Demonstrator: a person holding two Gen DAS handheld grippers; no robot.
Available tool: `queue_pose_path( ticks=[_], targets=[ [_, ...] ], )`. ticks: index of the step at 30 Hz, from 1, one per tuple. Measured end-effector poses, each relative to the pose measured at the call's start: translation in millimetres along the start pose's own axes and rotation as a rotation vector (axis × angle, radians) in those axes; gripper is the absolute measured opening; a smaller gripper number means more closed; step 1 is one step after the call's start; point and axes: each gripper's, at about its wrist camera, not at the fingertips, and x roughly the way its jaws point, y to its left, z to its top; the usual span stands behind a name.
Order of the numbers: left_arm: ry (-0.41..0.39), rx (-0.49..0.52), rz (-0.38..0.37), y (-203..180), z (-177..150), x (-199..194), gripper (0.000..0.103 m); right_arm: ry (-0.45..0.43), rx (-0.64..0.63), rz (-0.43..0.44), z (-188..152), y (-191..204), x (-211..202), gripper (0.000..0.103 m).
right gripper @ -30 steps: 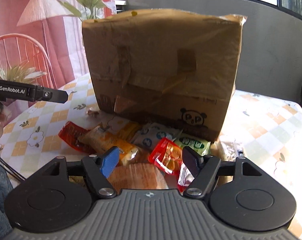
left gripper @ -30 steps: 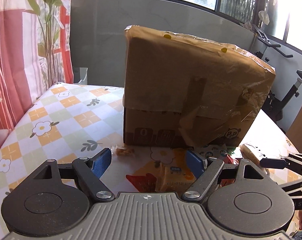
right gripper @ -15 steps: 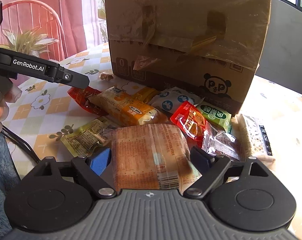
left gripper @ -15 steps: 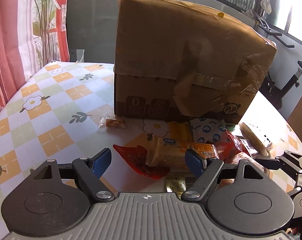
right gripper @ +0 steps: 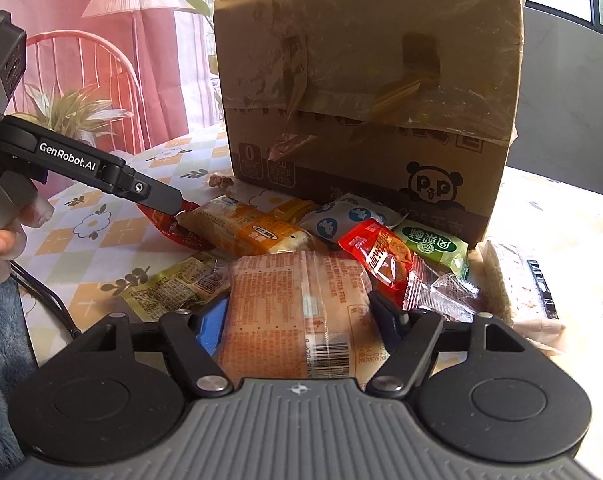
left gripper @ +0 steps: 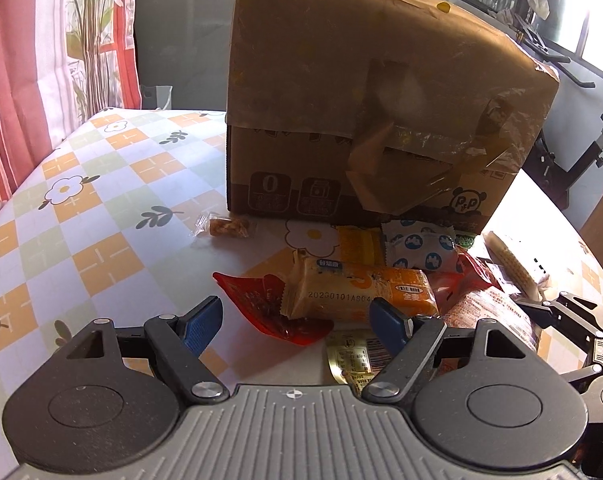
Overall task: Organize snacks
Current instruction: 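Close the left tool on the red snack packet while the right tool holds the brown package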
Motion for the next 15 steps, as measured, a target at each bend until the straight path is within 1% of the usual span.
queue_pose_path(
  ticks=[3,6,7,9,12,15],
  targets=[
    [0.0,-0.019,0.011,2.8,-0.1,2.4,0.081,-0.007,-0.005,-0.002,-0.4,0.7,-0.2,0.074],
    [0.0,-0.046,0.031,7.7,1.2,4.5,0.059,-0.01,0.0,0.003,-0.5,-0.6,-0.1,0.074],
    [0.007,-0.055,0.026,9.7,1.2,5.8,0.056,-0.01,0.001,0.004,-0.6,-0.7,-0.2,0.074],
    [0.02,-0.072,0.011,12.4,-0.1,8.0,0.055,-0.01,0.001,0.004,-0.9,-0.7,-0.1,0.074],
    [0.044,-0.071,0.008,12.1,-3.1,13.2,0.05,-0.01,0.003,0.005,-1.2,-1.3,-0.2,0.074],
    [0.065,-0.068,0.01,12.9,-6.0,20.1,0.039,-0.01,0.003,0.005,-1.2,-1.2,-0.2,0.074]
  ],
)
